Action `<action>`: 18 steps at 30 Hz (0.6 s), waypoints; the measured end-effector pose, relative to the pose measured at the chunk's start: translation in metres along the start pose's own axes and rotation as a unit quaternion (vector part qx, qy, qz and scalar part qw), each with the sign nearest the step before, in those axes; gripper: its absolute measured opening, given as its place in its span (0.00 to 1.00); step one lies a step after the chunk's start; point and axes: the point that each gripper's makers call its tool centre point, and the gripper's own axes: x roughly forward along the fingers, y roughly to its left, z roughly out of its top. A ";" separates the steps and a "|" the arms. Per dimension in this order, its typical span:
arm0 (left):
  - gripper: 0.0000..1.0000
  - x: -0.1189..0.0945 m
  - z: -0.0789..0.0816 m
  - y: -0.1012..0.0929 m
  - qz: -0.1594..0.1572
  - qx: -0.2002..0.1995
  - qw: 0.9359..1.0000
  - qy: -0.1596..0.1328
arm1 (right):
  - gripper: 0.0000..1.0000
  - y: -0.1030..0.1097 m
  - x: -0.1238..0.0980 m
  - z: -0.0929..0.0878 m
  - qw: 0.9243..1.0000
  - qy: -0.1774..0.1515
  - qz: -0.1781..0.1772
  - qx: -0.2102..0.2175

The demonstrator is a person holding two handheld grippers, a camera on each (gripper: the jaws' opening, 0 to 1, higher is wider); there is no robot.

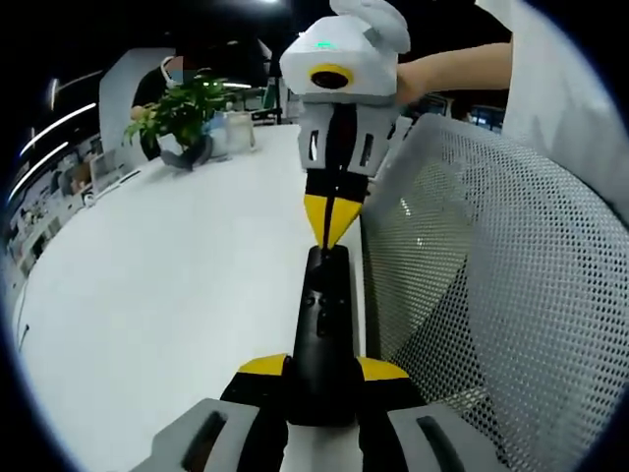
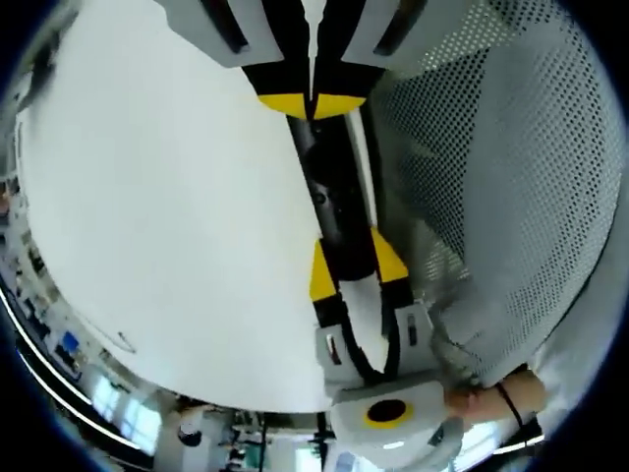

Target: Press the specified remote control buttons in sequence, fully releasing each button before pressing the next.

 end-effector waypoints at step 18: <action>0.25 0.001 0.000 0.001 0.000 0.000 1.000 0.002 | 0.00 0.003 0.007 0.012 0.999 0.003 -0.014 -0.045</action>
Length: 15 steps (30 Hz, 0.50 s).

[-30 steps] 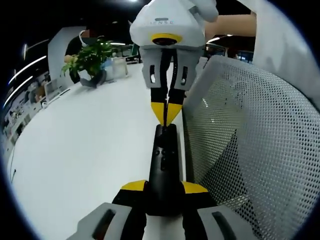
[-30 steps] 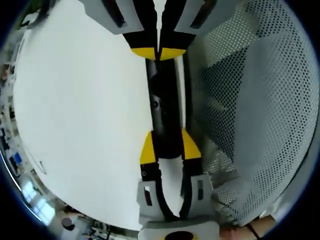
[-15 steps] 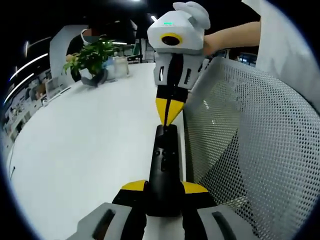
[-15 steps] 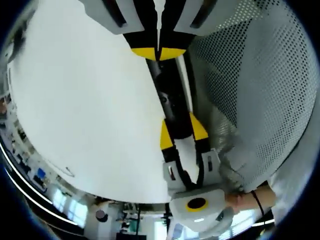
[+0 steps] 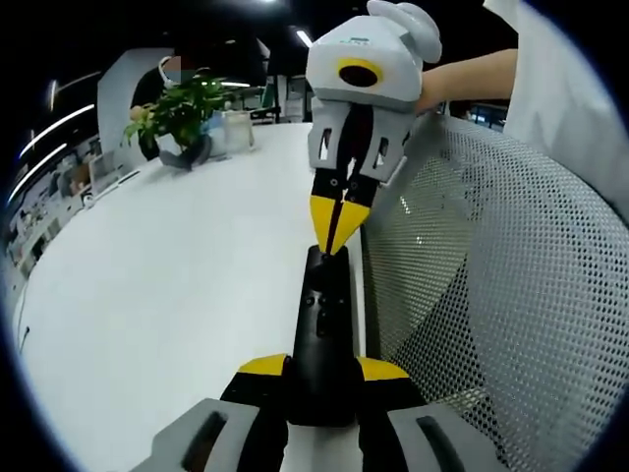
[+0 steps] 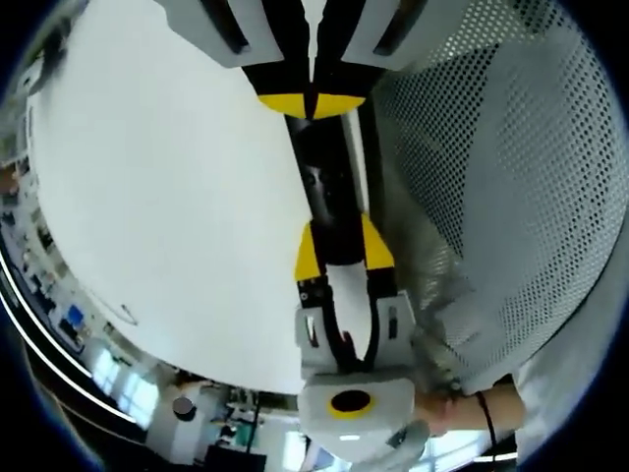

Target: Press the specified remote control buttons in sequence, fully releasing each button before pressing the next.

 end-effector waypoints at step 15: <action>0.25 -0.001 0.000 0.000 0.000 -0.004 1.000 -0.004 | 0.00 -0.001 0.001 0.000 0.999 0.040 -0.012 -0.017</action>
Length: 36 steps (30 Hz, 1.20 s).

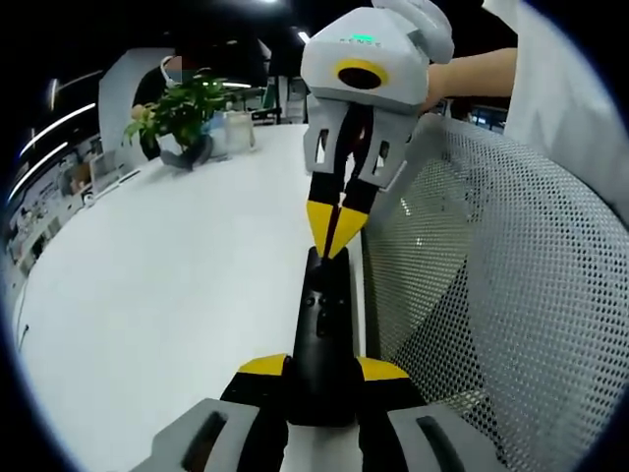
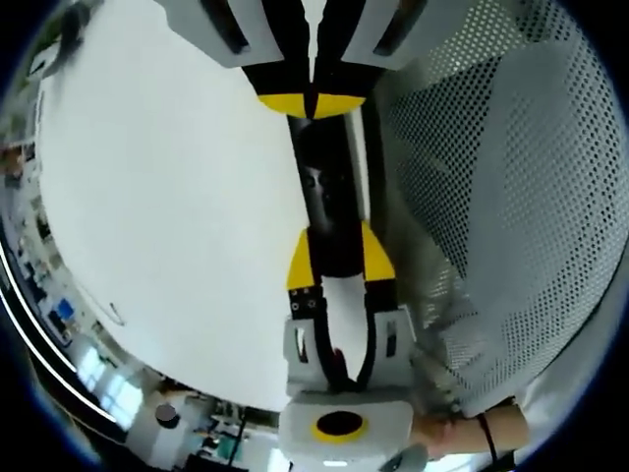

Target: Press the specified remote control buttons in sequence, fully releasing each button before pressing the next.

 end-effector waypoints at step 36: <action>0.25 0.000 0.000 0.000 0.000 0.001 1.000 0.000 | 0.00 0.004 0.003 0.010 1.000 -0.027 -0.005 0.012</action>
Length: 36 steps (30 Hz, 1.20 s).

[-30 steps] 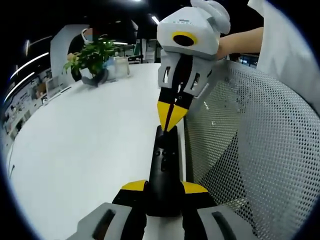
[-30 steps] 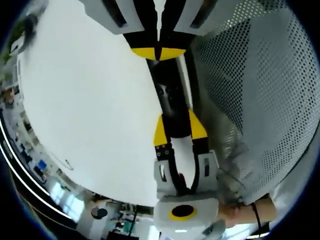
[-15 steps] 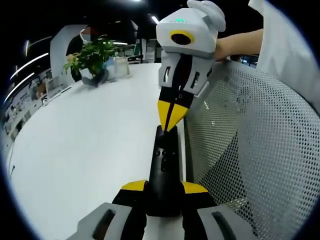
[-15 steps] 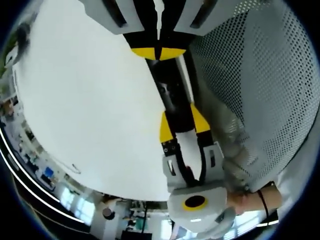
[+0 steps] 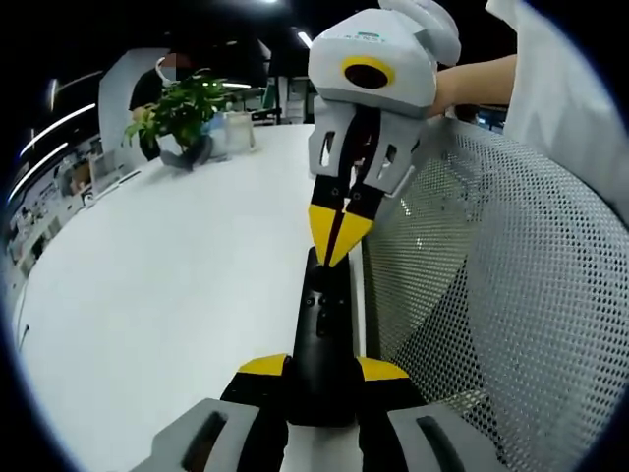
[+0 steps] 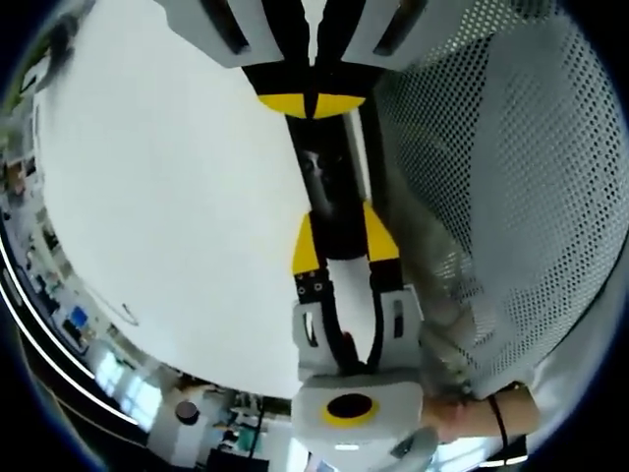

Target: Press the specified remote control buttons in sequence, fully releasing each button before pressing the next.

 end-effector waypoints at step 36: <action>0.25 0.000 0.000 0.000 0.001 0.006 1.000 0.001 | 0.06 0.001 0.002 0.004 0.998 -0.049 0.043 0.004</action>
